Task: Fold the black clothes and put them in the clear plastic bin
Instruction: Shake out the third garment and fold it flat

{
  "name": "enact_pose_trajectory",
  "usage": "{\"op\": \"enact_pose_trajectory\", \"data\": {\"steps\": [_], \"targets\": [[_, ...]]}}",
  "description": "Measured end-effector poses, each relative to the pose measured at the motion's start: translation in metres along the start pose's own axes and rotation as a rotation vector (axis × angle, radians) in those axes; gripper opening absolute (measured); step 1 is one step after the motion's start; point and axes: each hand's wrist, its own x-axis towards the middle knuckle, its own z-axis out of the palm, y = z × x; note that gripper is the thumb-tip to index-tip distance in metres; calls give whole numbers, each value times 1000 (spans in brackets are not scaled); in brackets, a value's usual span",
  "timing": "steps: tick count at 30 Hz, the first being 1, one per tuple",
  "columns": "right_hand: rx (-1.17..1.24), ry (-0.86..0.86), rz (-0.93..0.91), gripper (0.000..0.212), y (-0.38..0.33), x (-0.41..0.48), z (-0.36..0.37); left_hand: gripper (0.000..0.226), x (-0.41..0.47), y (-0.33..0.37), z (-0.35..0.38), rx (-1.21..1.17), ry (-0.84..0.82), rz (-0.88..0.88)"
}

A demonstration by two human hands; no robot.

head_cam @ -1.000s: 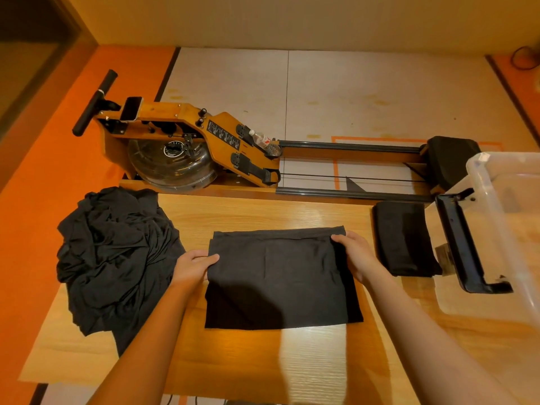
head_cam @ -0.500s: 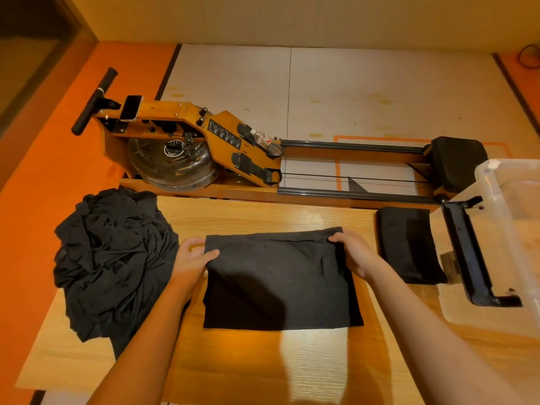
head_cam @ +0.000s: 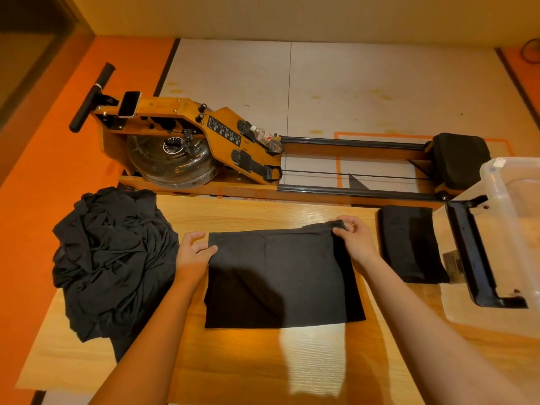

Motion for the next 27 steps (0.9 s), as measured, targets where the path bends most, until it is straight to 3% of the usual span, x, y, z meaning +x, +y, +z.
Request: {"op": "enact_pose_trajectory", "data": {"steps": [7,11,14,18,22,27], "targets": [[-103,71,-151,35,-2,1,-4,36,-4,1,-5,29,10,-10],[-474,116,-423,40,2,-14,-7,34,-20,-12,-14,42,59,-17],[-778,44,-578,42,20,-30,5,32,-42,-23,-11,112,40,10],[-1041,-13,-652,47,46,-49,22,27,-67,-36,-7,239,84,57],[-1141,-16,-669,51,67,-62,26,17,-83,-50,-9,335,67,59],[-1253,-39,-595,64,86,-70,25,24,-92,-50,-11,415,81,51]]}}
